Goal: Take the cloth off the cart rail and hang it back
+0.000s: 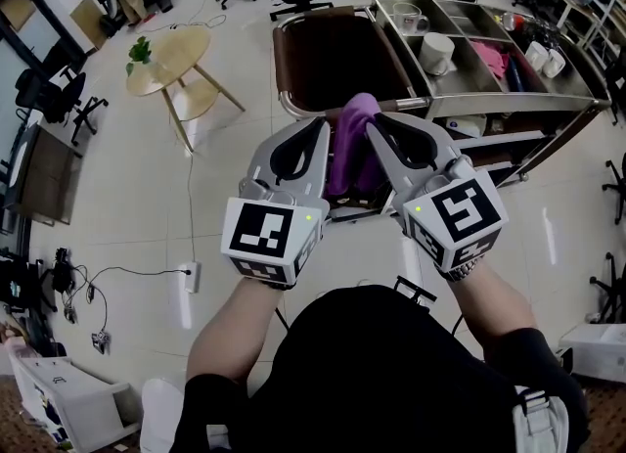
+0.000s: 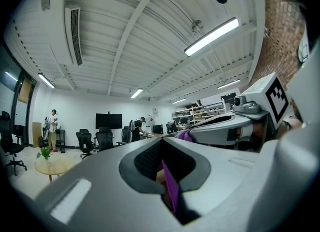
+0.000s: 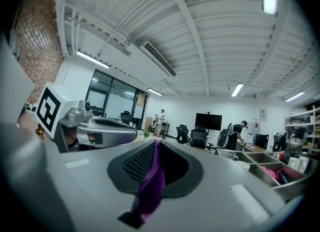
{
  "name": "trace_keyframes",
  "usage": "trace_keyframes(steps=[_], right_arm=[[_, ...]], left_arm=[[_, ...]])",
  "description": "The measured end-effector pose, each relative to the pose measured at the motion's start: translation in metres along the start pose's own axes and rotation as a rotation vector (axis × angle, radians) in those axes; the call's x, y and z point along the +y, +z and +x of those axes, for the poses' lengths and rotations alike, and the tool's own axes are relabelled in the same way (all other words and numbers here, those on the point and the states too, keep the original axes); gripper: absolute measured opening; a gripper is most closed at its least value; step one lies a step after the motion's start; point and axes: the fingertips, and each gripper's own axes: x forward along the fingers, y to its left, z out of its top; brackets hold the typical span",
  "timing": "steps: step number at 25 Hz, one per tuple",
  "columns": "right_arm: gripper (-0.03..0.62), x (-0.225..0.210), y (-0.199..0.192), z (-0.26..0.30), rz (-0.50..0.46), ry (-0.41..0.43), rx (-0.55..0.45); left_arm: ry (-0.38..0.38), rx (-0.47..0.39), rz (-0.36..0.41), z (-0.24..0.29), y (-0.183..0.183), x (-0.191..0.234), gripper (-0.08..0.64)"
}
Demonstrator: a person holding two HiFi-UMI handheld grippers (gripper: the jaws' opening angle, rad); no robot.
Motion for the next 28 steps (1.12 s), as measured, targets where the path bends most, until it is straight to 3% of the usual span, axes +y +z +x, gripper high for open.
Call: trace_keyframes(steps=[16,28], right_arm=[[0.031,0.035,0.016,0.000,-0.010,-0.036,0.009],[0.031,0.043,0.022,-0.002,-0.011,-0.121,0.016]], left_arm=[[-0.020,-0.018,-0.019,-0.040,0.011,0.011,0.003],[-0.082,-0.034,-0.052,-0.047,0.016,0.018,0.003]])
